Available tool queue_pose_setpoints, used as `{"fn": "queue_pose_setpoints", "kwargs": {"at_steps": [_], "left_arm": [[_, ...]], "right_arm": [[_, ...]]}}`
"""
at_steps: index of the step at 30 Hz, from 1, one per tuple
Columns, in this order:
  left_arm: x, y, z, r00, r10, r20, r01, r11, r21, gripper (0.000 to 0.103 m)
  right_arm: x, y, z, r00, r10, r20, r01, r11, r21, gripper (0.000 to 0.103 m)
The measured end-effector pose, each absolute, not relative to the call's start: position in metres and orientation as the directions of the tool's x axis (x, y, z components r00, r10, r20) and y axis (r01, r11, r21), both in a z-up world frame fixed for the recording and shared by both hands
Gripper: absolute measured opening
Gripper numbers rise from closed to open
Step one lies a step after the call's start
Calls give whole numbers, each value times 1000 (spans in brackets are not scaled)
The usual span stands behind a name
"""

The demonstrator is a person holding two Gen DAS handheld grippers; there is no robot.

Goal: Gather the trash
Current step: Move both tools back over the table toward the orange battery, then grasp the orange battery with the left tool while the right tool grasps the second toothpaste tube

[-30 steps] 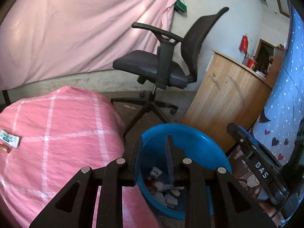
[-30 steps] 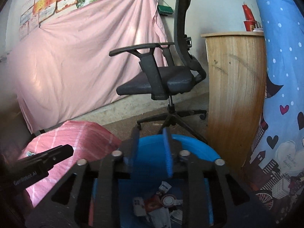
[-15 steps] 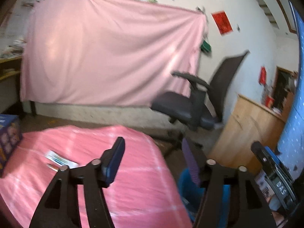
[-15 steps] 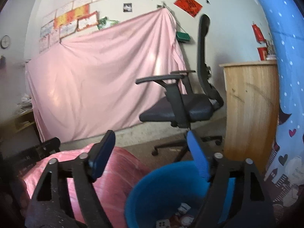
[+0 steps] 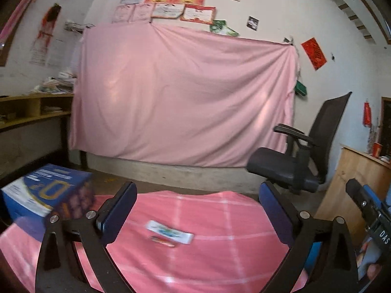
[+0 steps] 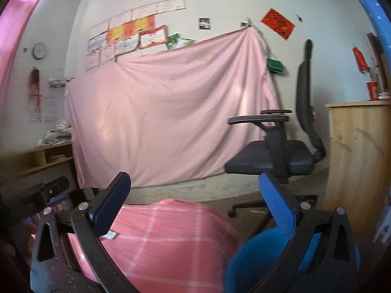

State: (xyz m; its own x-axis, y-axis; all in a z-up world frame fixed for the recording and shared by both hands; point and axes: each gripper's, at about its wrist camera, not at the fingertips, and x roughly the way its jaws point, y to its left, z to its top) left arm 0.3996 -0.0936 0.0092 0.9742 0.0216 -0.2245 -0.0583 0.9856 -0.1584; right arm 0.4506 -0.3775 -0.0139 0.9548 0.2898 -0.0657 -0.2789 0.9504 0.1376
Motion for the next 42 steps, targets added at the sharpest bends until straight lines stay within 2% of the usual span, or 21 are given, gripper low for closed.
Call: {"fn": "queue_pose_setpoints", "kwargs": {"at_steps": [6, 14, 25, 27, 29, 31, 33, 35, 36, 38, 42], "left_arm": [[386, -60, -3, 971, 101, -215, -132, 982, -138, 98], [374, -24, -23, 964, 153, -219, -176, 980, -90, 98], [388, -22, -51, 950, 85, -299, -114, 990, -79, 98], [395, -24, -54, 943, 77, -324, -106, 992, -74, 98], [404, -26, -57, 933, 70, -354, -99, 993, -66, 97], [413, -27, -59, 923, 59, -381, -92, 993, -70, 89], [424, -26, -65, 901, 35, -432, -77, 994, -79, 82], [436, -25, -70, 873, 24, -487, -75, 993, -86, 68], [442, -23, -74, 856, 16, -517, -75, 993, -93, 65], [453, -20, -79, 827, 10, -563, -83, 991, -106, 50], [469, -12, -89, 772, -3, -636, -114, 983, -143, 41]], "right_arm": [[455, -334, -17, 926, 371, -73, -362, 925, 110, 103], [467, -281, -33, 889, 434, -143, -436, 900, 22, 103], [510, -258, -64, 821, 449, -352, -479, 878, 2, 103], [517, -256, -68, 804, 453, -386, -490, 871, 2, 100], [525, -250, -74, 774, 465, -430, -512, 859, 6, 90], [534, -243, -80, 739, 473, -479, -536, 844, 6, 81], [541, -234, -87, 702, 478, -529, -561, 828, 4, 77], [546, -227, -92, 678, 475, -560, -574, 819, -1, 71], [547, -224, -95, 666, 474, -576, -581, 814, -3, 70], [551, -219, -98, 645, 474, -600, -593, 805, -2, 68], [559, -211, -103, 598, 490, -634, -622, 783, 17, 65]]}}
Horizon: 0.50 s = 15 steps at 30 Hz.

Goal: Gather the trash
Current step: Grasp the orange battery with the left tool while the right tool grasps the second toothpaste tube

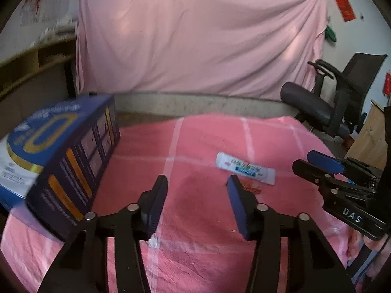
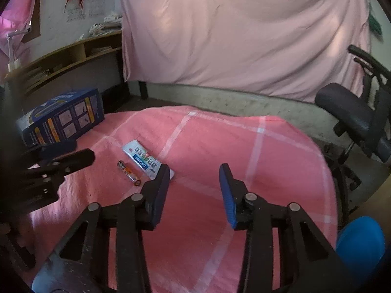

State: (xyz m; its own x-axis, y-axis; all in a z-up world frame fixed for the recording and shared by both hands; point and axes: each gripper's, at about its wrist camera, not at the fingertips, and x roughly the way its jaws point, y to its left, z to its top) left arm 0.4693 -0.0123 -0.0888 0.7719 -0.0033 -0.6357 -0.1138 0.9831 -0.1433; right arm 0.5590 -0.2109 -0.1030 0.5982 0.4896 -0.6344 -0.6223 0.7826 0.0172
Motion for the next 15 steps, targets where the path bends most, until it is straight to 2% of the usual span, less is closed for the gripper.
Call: {"fn": "queue_pose_setpoints", "kwargs": {"at_steps": [11, 15], "left_arm": [[472, -2, -90, 748, -20, -663, -142, 972, -189, 39], [472, 0, -89, 748, -29, -663, -141, 970, -200, 39]], "right_arm": [[572, -167, -123, 468, 474, -746, -730, 683, -24, 65], [574, -166, -125, 455, 473, -755, -738, 675, -21, 64]]}}
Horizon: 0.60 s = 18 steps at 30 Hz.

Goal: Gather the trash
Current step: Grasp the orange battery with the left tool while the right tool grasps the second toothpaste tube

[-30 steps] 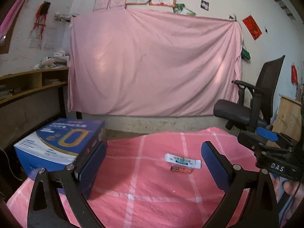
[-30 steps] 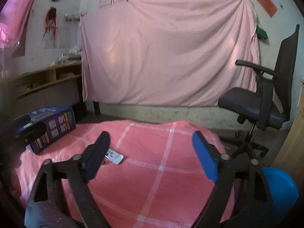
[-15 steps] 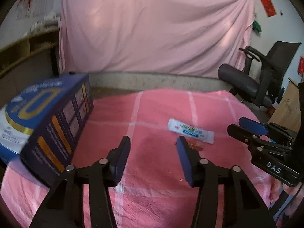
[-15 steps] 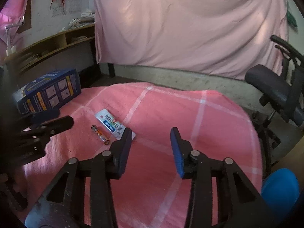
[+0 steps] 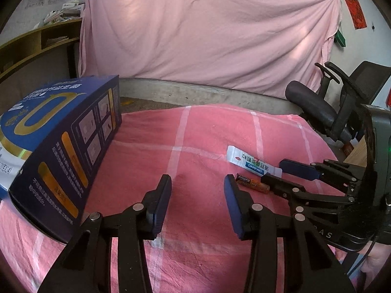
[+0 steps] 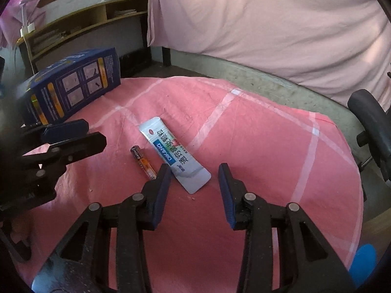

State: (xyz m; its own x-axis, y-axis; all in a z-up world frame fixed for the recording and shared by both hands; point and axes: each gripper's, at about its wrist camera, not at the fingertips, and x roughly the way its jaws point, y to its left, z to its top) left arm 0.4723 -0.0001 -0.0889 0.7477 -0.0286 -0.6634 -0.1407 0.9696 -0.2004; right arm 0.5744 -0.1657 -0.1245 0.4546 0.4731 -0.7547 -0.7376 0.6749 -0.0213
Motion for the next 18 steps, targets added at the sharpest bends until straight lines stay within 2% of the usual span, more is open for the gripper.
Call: {"fn": "queue_pose_setpoints", "kwargs": {"at_steps": [1, 2, 3, 9, 10, 11, 18], "left_arm": [[472, 1, -90, 747, -30, -664, -141, 969, -203, 39], [472, 1, -90, 747, -31, -664, -141, 969, -205, 39], [473, 1, -89, 747, -32, -664, -141, 968, -206, 39], [473, -1, -87, 750, -65, -658, -106, 970, -217, 39], [473, -3, -86, 750, -71, -658, -99, 971, -218, 39], [474, -4, -86, 749, -79, -658, -89, 972, -219, 39], [487, -23, -85, 727, -152, -670, 6, 977, -215, 39]], "right_arm": [[575, -166, -124, 451, 476, -755, -739, 673, -17, 60], [574, -166, -124, 449, 477, -755, -741, 671, -17, 50], [573, -165, -125, 450, 476, -755, -743, 669, -22, 46], [571, -170, -123, 460, 471, -753, -732, 681, -21, 43], [572, -173, -122, 464, 468, -752, -724, 690, -17, 40], [574, -176, -122, 474, 456, -753, -707, 707, -18, 26], [579, -206, -120, 486, 449, -750, -655, 755, 28, 24]]}}
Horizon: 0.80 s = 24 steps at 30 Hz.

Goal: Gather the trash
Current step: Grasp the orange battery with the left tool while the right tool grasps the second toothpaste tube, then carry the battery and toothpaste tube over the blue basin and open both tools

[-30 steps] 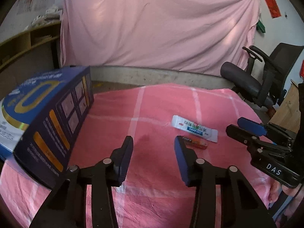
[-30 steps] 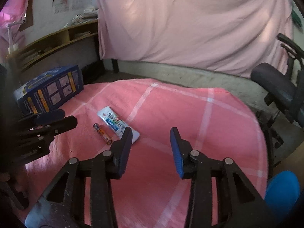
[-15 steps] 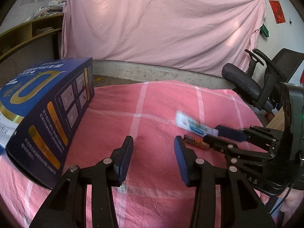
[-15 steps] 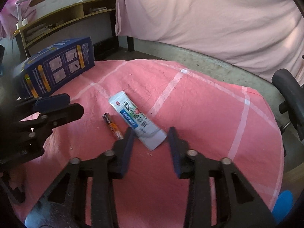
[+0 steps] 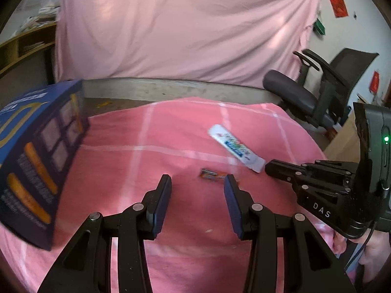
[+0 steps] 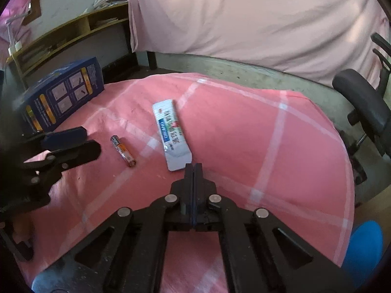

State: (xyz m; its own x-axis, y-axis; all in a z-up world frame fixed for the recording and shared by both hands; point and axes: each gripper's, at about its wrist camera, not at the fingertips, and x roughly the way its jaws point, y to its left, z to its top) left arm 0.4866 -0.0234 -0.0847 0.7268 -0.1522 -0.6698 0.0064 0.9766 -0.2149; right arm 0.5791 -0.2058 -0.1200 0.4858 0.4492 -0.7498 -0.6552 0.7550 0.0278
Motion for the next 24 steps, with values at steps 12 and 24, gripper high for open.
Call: {"fn": "queue_pose_setpoints", "kwargs": {"at_steps": [12, 24], "left_arm": [[514, -52, -92, 675, -118, -728, 58, 993, -106, 38], [508, -34, -94, 692, -116, -713, 8, 988, -154, 8]], "right_arm": [[588, -228, -117, 489, 472, -733, -605, 789, 104, 24], [587, -201, -115, 471, 508, -721, -658, 747, 96, 46]]}}
